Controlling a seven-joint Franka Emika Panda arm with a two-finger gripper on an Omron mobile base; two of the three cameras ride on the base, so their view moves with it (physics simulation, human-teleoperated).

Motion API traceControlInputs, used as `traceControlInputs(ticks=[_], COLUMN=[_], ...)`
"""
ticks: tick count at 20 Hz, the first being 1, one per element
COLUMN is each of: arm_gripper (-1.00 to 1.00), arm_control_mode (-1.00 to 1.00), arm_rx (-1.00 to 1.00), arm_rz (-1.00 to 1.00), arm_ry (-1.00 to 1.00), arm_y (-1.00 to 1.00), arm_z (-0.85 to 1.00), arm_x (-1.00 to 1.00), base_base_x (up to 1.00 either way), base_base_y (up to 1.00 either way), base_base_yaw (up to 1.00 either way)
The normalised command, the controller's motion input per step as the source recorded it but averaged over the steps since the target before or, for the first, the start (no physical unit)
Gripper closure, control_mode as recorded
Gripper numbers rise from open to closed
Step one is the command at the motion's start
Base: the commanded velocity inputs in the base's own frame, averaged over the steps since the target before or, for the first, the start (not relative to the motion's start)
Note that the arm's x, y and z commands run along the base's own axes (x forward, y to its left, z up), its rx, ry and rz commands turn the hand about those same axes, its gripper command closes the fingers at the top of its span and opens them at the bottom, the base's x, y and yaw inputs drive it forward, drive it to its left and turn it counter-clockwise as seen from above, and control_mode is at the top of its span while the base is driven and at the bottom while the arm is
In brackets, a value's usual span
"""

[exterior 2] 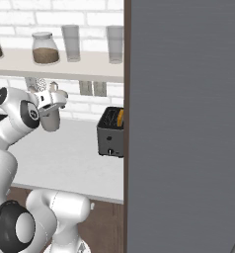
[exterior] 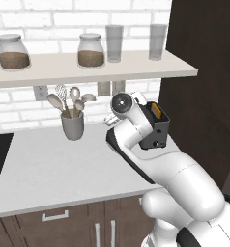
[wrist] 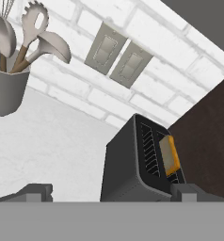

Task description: Start the toaster. Once the lever pops up, take the bread to the plate on the dining counter.

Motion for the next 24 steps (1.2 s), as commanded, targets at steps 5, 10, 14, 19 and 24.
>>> traceControlInputs(ticks=[5, 10, 14, 19, 24], arm_gripper=[-1.00, -1.00, -1.00, -1.00, -1.00], arm_control_mode=[-1.00, -1.00, -1.00, -1.00, -1.00], arm_rx=[0.00, 0.00, 0.00, 0.00, 0.00], arm_rz=[0.00, 0.00, 0.00, 0.00, 0.00], arm_ry=[0.00, 0.00, 0.00, 0.00, 0.00], arm_y=[0.00, 0.00, 0.00, 0.00, 0.00], arm_z=[0.00, 0.00, 0.00, 0.00, 0.00], arm_x=[0.00, 0.00, 0.00, 0.00, 0.00], base_base_x=[0.00, 0.00, 0.00, 0.00, 0.00], base_base_y=[0.00, 0.00, 0.00, 0.00, 0.00], base_base_yaw=[0.00, 0.00, 0.00, 0.00, 0.00])
